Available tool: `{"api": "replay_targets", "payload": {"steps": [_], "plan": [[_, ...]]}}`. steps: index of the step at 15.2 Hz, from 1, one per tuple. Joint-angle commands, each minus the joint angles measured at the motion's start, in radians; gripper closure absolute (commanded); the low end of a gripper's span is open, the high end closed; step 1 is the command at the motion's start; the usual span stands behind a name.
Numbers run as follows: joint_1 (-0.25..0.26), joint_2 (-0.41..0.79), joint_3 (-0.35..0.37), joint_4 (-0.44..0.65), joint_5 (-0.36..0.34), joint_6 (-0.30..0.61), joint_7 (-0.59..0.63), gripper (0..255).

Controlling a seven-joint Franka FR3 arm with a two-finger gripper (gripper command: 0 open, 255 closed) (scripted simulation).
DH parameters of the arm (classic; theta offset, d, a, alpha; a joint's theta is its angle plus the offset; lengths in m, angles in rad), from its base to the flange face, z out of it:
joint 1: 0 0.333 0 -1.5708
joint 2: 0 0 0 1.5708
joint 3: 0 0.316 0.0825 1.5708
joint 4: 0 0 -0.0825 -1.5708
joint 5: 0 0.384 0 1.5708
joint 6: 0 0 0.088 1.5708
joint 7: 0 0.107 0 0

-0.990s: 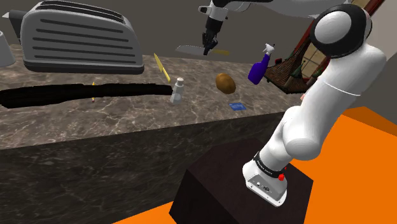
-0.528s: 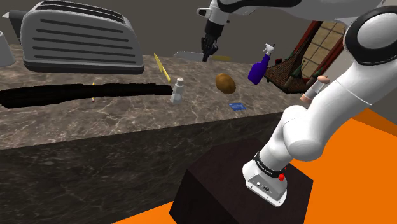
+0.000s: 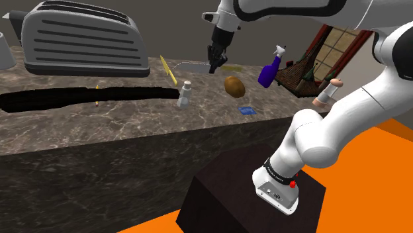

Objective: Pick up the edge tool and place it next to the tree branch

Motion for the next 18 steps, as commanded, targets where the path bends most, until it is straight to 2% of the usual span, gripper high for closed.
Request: {"api": "replay_targets", "payload": {"steps": [1, 12, 18], "plan": [[0.016, -0.035, 0.039, -0.031, 0.006, -0.005, 0.056, 255], [0.112, -0.156, 0.242, -0.143, 0.081, -0.017, 0.321, 255], [0.112, -0.149, 0.242, -0.219, 0.081, 0.065, 0.32, 255]]}}
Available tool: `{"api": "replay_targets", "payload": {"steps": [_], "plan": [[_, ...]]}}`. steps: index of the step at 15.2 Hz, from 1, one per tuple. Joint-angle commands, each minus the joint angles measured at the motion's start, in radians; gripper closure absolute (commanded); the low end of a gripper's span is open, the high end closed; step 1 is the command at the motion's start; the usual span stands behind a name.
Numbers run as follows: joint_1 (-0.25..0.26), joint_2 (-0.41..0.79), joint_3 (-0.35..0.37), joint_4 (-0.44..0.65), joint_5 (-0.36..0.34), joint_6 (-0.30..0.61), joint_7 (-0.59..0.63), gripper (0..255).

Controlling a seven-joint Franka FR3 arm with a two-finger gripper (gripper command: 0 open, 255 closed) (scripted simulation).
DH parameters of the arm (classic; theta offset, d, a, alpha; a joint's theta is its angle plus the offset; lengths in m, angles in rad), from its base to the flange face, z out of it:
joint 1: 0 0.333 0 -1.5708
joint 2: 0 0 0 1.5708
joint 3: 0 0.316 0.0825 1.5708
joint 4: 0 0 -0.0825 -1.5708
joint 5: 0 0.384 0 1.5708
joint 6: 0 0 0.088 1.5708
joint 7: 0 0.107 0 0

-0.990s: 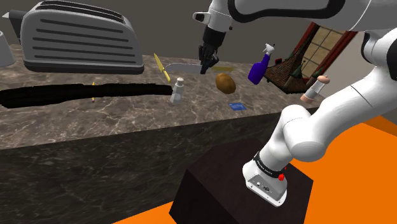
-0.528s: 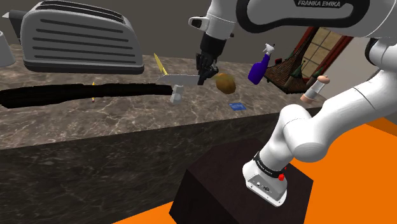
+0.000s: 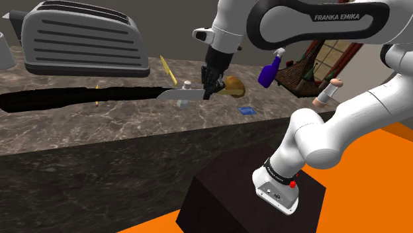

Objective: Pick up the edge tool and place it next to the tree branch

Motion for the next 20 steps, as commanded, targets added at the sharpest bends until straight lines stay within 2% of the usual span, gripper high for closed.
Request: {"api": "replay_targets", "payload": {"steps": [1, 14, 20], "plan": [[0.0, 0.004, 0.0, -0.028, 0.0, 0.032, -0.001, 255], [0.0, 0.053, -0.001, -0.168, 0.001, 0.221, -0.003, 255], [0.0, 0.057, -0.001, -0.174, 0.001, 0.231, -0.004, 255]]}}
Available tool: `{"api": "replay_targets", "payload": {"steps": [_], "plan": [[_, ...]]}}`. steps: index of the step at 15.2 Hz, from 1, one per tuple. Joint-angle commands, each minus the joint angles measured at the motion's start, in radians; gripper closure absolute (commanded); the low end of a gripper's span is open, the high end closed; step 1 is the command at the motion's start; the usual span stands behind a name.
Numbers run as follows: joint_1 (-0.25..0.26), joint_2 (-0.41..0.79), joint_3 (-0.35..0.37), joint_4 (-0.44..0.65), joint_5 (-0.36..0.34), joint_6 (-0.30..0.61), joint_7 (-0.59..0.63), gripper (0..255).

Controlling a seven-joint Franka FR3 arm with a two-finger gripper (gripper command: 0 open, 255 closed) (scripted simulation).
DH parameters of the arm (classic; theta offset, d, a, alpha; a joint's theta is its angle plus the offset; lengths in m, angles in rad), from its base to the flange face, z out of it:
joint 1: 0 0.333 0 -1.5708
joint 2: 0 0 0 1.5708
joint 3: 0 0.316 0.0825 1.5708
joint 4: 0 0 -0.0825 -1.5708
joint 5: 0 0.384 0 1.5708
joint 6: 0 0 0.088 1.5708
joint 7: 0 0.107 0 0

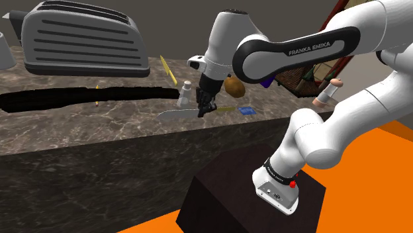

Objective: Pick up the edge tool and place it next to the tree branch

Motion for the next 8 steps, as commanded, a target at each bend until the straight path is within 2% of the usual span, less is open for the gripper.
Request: {"api": "replay_targets", "payload": {"steps": [1, 3, 4, 8], "plan": [[0.0, 0.001, 0.0, 0.0, 0.0, 0.001, 0.0, 255], [0.0, 0.0, 0.0, 0.0, 0.0, 0.001, 0.0, 255], [0.0, 0.0, 0.0, 0.0, 0.0, 0.001, 0.0, 0], [0.0, 0.0, 0.0, 0.0, 0.0, 0.001, 0.0, 0]]}}
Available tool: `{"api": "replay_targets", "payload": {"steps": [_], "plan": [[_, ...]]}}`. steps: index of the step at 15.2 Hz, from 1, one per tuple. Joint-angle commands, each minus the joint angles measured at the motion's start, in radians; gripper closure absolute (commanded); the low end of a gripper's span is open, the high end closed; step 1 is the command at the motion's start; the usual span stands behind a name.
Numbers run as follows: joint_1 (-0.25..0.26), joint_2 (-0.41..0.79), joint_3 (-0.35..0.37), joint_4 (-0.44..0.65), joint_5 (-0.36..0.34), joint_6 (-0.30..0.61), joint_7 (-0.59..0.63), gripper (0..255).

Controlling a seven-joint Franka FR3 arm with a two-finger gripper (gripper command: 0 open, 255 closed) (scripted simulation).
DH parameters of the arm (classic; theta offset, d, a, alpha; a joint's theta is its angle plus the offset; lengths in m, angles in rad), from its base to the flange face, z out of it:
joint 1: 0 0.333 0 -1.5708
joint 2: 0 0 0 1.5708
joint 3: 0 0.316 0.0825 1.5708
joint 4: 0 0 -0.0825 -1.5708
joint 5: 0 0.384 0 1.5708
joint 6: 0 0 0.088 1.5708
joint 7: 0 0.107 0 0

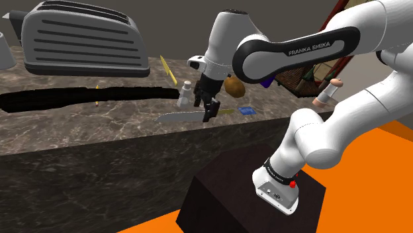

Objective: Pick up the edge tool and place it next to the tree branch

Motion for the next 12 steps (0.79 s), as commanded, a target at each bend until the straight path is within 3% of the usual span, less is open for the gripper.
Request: {"api": "replay_targets", "payload": {"steps": [1, 5, 12], "plan": [[0.0, 0.0, 0.0, 0.0, 0.0, 0.0, 0.0, 0], [-0.001, -0.045, 0.0, 0.095, -0.001, -0.14, 0.001, 0], [-0.001, -0.045, 0.0, 0.095, -0.001, -0.14, 0.001, 0]]}}
